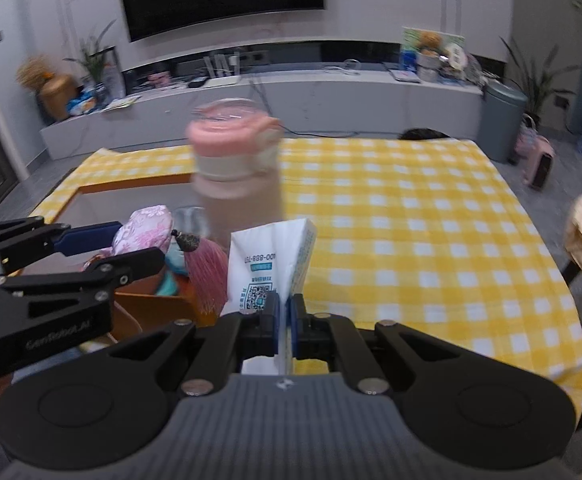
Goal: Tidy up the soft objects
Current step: 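Carry the pink pouch and white card with both grippers over the white box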
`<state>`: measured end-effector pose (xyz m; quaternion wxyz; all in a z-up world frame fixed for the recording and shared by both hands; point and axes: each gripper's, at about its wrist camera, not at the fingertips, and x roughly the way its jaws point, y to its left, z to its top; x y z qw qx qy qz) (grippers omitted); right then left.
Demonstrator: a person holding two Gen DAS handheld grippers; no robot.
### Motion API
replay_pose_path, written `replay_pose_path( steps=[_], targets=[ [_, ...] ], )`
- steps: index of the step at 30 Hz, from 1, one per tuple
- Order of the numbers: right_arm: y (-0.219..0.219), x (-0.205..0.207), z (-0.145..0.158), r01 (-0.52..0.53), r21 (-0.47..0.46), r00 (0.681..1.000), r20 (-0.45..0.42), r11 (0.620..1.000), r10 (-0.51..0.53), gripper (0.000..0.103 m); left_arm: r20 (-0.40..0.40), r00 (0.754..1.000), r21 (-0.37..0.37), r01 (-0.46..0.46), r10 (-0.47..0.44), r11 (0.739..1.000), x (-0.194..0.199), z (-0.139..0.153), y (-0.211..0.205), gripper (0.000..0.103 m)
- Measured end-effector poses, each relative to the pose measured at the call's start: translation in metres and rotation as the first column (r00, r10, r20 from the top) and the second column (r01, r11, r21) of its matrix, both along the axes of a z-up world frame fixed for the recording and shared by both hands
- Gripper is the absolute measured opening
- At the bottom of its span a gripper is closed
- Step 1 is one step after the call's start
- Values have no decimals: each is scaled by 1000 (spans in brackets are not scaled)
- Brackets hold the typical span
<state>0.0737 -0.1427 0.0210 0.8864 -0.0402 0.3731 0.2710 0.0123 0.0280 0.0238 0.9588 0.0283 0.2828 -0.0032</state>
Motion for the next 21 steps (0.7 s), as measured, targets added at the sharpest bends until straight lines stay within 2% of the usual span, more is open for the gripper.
replay_pose_path(
  steps=[6, 14, 21],
  targets=[
    [46, -12, 13, -110, -19, 993, 48, 994, 110, 2, 13, 995, -17, -96, 96, 995, -7, 1, 39, 49],
    [111, -14, 25, -223, -81, 963, 134, 971, 232, 2, 25, 972, -5, -232, 232, 973, -2, 1, 91, 49],
    [165, 8, 14, -248, -145, 951, 151, 958, 269, 2, 2, 958, 12, -285, 285, 958, 8, -8, 122, 49]
  ],
)
